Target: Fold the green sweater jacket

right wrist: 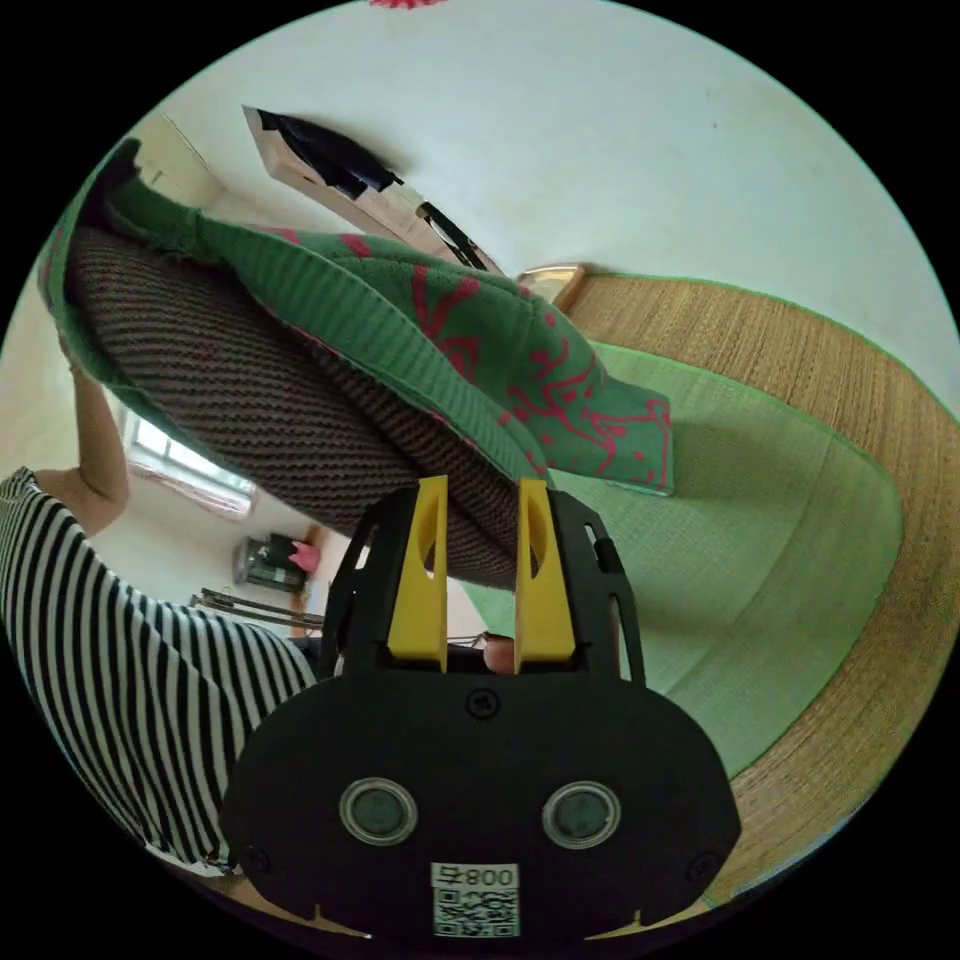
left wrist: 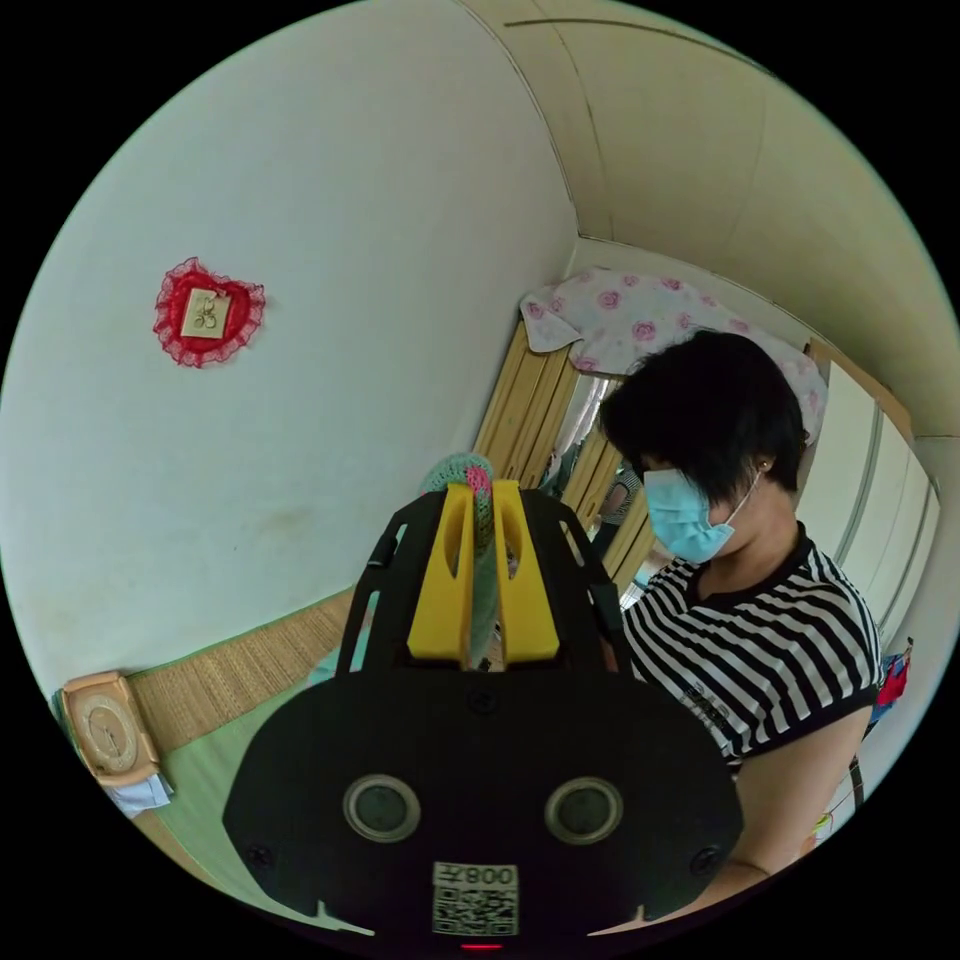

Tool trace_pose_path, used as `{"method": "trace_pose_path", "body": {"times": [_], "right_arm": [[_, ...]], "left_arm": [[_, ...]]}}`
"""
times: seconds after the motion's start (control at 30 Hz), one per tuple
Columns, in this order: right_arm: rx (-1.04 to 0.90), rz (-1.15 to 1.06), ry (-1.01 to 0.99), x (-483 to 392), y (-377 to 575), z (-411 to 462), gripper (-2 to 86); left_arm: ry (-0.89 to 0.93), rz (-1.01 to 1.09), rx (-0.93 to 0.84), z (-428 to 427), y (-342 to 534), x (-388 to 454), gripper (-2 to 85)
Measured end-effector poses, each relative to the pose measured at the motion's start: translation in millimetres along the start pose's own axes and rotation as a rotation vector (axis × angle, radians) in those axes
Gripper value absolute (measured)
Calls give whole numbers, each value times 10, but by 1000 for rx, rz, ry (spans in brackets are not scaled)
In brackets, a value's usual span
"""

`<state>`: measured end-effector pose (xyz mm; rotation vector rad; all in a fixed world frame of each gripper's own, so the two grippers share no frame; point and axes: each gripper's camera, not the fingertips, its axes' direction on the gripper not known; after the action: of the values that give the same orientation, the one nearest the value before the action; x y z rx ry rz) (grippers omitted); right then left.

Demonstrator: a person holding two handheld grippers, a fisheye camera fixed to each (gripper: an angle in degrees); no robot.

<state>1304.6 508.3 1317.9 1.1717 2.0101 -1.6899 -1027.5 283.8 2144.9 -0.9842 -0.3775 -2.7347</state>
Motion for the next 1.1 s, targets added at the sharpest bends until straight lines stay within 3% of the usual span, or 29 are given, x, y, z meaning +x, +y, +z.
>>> {"method": "trace_pose_path", "body": {"times": [0.27,0.43,0.63,0.8,1.1], "right_arm": [[-116,-113,-62,-449,-79,-212,59],[-167,-63,-14,-824,12,-460,22],[197,31,145,-1319,553,-1976,11],[460,-81,350,-2362,1057,-3210,8],[694,-315,600,-4043,1700,-4220,6]], "left_arm": [[-36,-57,-11,-191,-527,-118,32],[-148,-126,-8,-572,-769,-282,32],[-299,-188,34,-1271,-881,-421,32],[-341,-195,83,-1705,-930,-551,31],[-319,-76,266,-2555,-1197,-870,30]]}}
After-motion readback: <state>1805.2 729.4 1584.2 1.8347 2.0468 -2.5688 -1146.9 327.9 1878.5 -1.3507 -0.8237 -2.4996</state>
